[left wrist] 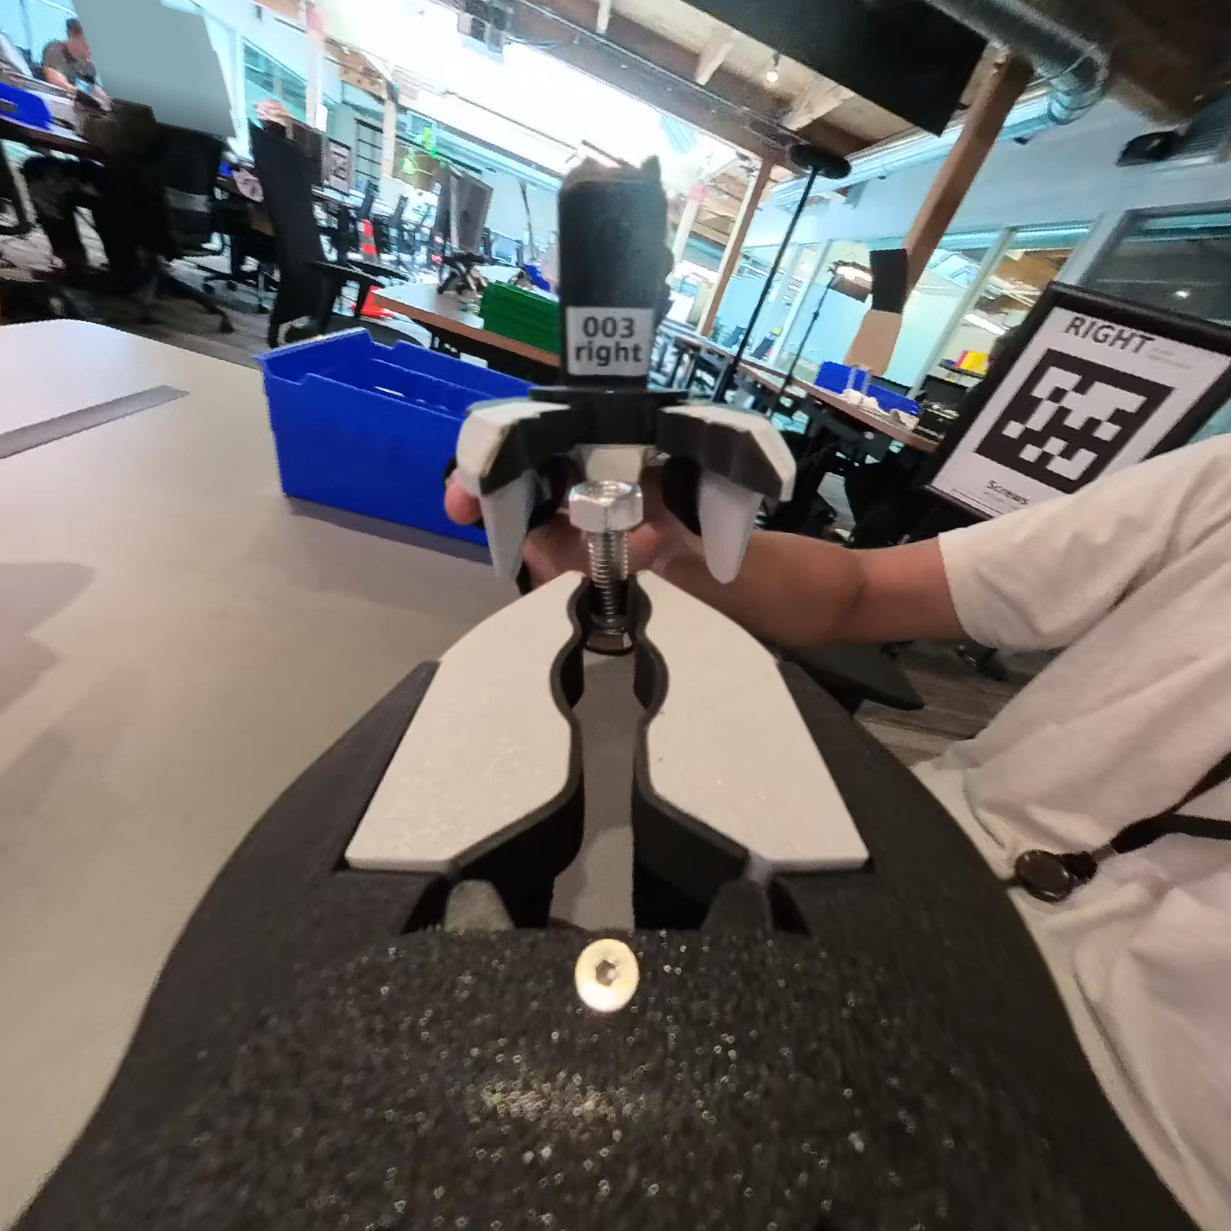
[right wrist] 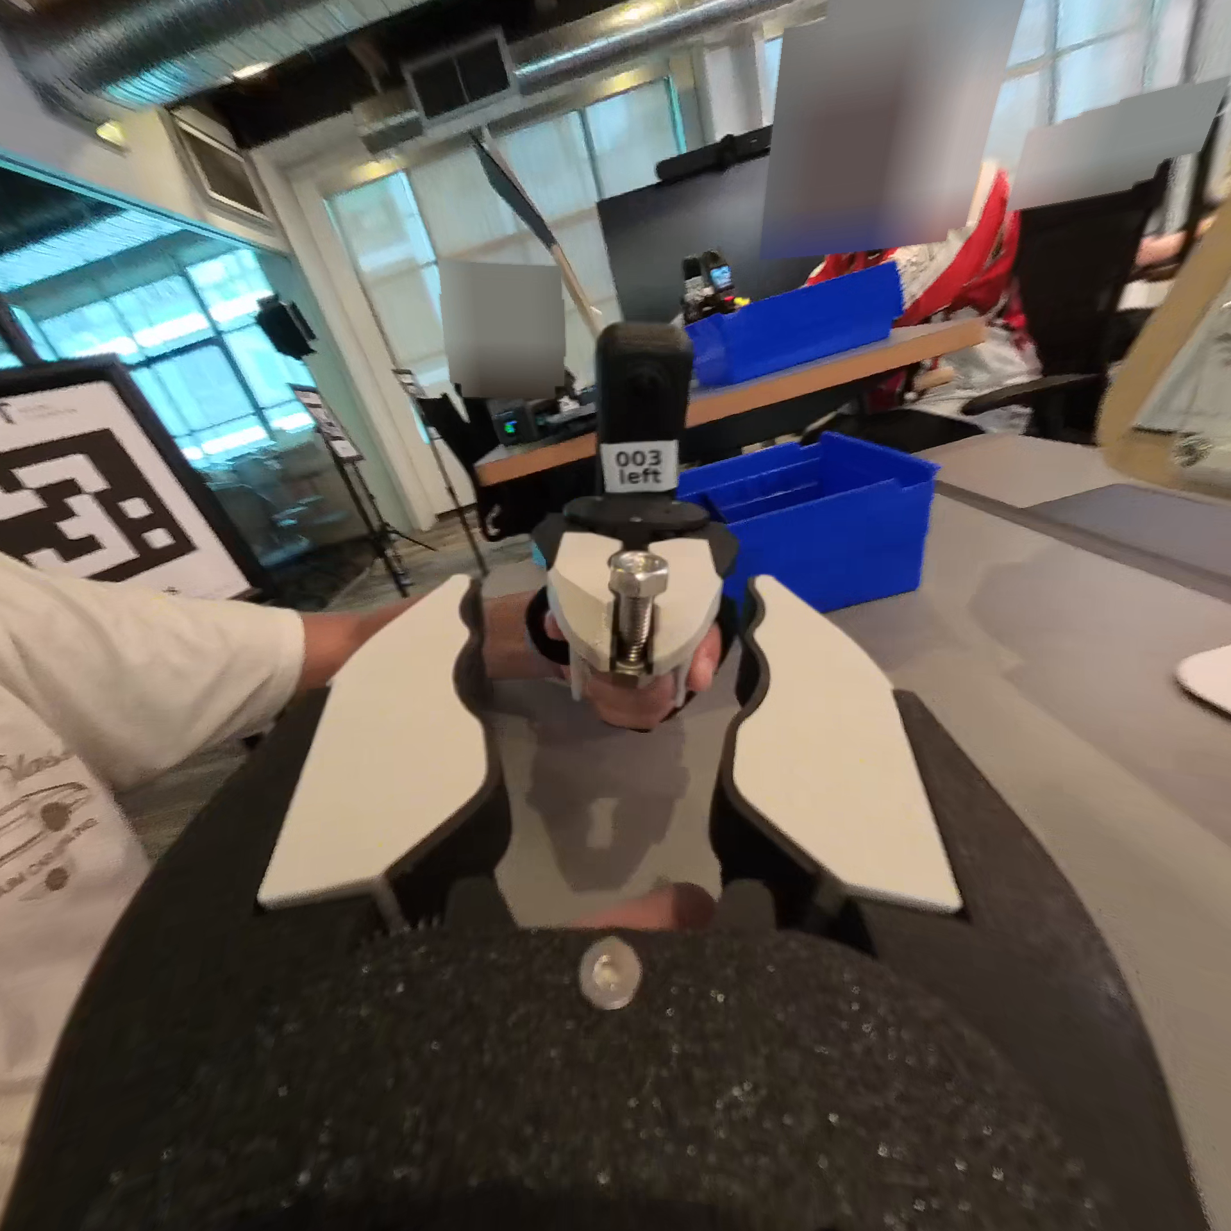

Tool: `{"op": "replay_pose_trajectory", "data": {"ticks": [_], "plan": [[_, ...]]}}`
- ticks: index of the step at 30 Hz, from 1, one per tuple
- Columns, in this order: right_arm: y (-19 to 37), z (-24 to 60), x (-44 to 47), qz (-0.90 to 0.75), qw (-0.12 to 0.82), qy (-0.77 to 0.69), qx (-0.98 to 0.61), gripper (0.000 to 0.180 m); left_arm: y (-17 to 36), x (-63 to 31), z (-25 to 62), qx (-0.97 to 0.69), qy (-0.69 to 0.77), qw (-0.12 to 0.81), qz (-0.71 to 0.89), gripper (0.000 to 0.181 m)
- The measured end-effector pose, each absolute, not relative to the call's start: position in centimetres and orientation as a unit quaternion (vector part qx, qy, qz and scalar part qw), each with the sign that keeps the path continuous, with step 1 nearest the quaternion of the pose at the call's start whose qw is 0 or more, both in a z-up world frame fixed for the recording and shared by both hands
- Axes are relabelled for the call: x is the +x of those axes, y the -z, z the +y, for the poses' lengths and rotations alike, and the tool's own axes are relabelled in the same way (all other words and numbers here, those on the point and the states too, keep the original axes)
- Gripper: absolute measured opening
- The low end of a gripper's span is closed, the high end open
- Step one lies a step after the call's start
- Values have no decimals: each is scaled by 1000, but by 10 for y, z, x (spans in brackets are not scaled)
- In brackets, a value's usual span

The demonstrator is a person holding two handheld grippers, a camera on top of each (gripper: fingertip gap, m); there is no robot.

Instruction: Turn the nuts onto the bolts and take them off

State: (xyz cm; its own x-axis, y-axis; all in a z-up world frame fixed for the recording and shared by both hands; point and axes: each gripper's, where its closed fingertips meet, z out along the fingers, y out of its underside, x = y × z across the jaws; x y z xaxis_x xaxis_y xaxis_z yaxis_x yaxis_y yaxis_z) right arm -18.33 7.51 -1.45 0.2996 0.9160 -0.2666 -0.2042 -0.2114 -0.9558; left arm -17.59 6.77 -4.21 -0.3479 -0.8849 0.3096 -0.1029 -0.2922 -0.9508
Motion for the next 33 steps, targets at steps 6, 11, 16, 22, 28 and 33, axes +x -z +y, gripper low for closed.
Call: {"op": "replay_pose_trajectory", "data": {"ticks": [6,11,16,22,28,33], "plan": [[20,60,-204,-322,515,-552,-572,73,49,-172,60,-481,642,288,523,9],[20,60,-202,-324,533,-524,-580,78,50,-173,69,-493,633,298,518,9],[26,72,-189,-301,549,-502,-596,72,47,-175,72,-490,641,299,509,9],[18,71,-199,-301,553,-522,-575,71,48,-173,61,-484,635,294,526,9],[17,65,-195,-308,556,-519,-572,72,49,-174,72,-497,637,297,510,9],[19,71,-191,-302,558,-509,-581,69,50,-174,68,-489,637,294,518,9]]}}
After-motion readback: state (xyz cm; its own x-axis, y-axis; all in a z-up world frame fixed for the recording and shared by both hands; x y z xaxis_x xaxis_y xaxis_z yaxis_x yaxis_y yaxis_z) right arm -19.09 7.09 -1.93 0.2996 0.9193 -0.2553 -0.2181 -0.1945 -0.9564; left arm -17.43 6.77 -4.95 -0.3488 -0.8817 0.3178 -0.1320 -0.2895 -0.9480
